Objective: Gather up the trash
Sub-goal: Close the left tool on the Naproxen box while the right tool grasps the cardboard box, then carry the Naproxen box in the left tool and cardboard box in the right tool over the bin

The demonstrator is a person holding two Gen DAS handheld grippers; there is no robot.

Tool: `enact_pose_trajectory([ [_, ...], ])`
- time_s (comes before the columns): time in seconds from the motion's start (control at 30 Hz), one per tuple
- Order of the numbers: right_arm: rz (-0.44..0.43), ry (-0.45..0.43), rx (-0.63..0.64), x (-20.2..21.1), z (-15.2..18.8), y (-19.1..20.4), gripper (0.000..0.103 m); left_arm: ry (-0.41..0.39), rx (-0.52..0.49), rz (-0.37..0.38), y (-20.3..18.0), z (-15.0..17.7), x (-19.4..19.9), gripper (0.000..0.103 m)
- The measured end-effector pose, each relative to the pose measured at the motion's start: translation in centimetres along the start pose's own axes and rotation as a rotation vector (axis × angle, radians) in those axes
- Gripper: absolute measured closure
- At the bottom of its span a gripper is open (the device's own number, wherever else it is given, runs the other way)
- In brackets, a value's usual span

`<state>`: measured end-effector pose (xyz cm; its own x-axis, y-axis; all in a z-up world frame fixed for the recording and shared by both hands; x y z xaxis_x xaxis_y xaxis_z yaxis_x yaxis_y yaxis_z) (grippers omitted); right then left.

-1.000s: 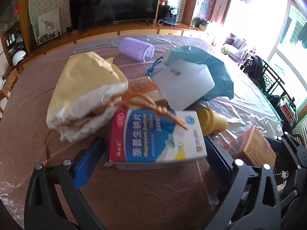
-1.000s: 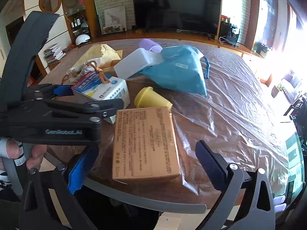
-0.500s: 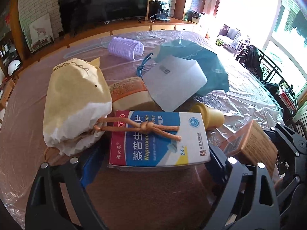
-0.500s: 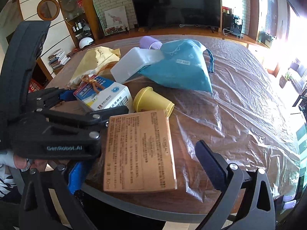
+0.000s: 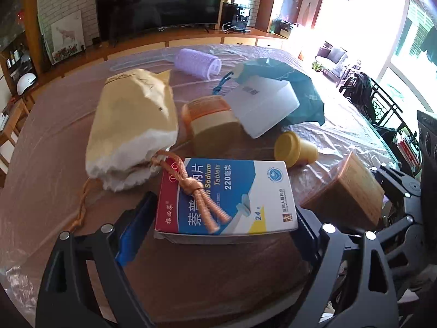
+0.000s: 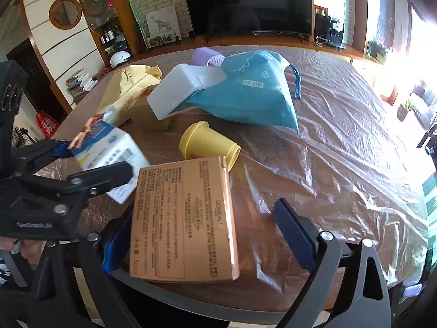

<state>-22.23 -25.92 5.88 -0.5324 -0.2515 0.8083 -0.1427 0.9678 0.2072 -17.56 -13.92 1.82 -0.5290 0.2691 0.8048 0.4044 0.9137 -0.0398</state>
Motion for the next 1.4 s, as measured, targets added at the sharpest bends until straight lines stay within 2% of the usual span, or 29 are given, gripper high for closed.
enact_pose_trajectory([
  [0.23, 0.012, -0.001, -0.011, -0.1, 0.0, -0.2, 0.011, -0.014, 0.03, -0.031, 1.6, 0.7, 1.2, 0.012],
  [0.3, 0.014, -0.006, -0.006, 0.0, -0.1, -0.2, 0.026, -0.017, 0.056, -0.017, 2.0, 0.9, 1.5, 0.012],
  [0.37, 0.011, -0.006, -0.003, 0.0, -0.3, -0.2, 0.035, -0.026, 0.074, -0.002, 2.2, 1.1, 2.0, 0.012],
  [0.4, 0.003, -0.007, -0.009, -0.1, -0.4, -0.3, 0.045, -0.032, 0.076, 0.004, 2.1, 1.1, 2.2, 0.012],
  [0.47, -0.027, -0.001, -0.042, -0.2, -0.7, -0.5, 0.054, -0.057, 0.079, 0.011, 1.9, 1.0, 3.0, 0.012],
  [0.63, -0.039, -0.019, -0.06, 0.1, -1.4, -0.6, 0.057, -0.109, 0.082, 0.016, 1.9, 0.5, 4.8, 0.012],
  [0.77, -0.048, -0.066, -0.04, 1.5, -2.3, 0.0, 0.057, -0.142, 0.091, 0.022, 1.9, 0.1, 5.8, 0.012],
  [0.93, -0.064, -0.08, -0.03, 2.0, -2.7, 0.7, 0.057, -0.138, 0.086, 0.007, 1.5, 0.2, 5.6, 0.012],
  [1.2, -0.067, -0.03, -0.052, 1.0, -2.0, 1.0, 0.057, -0.117, 0.091, 0.018, 1.1, 1.0, 5.0, 0.013],
  [1.4, -0.083, -0.034, -0.067, 1.5, -1.7, 1.7, 0.057, -0.129, 0.084, 0.018, 1.0, 1.5, 5.5, 0.013],
])
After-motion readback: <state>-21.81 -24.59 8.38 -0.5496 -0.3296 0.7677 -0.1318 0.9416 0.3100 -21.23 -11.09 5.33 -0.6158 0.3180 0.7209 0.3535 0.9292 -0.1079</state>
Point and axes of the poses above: each gripper's, at about its wrist camera, not at the fingertips, and x roughly against the way its jaws point, y to its left, z to its underside, the point moved 1 cm from there along -x, roughly the way its jaws point, and after that the axes turned 6 degrees about -x, right-handed, at the moved point
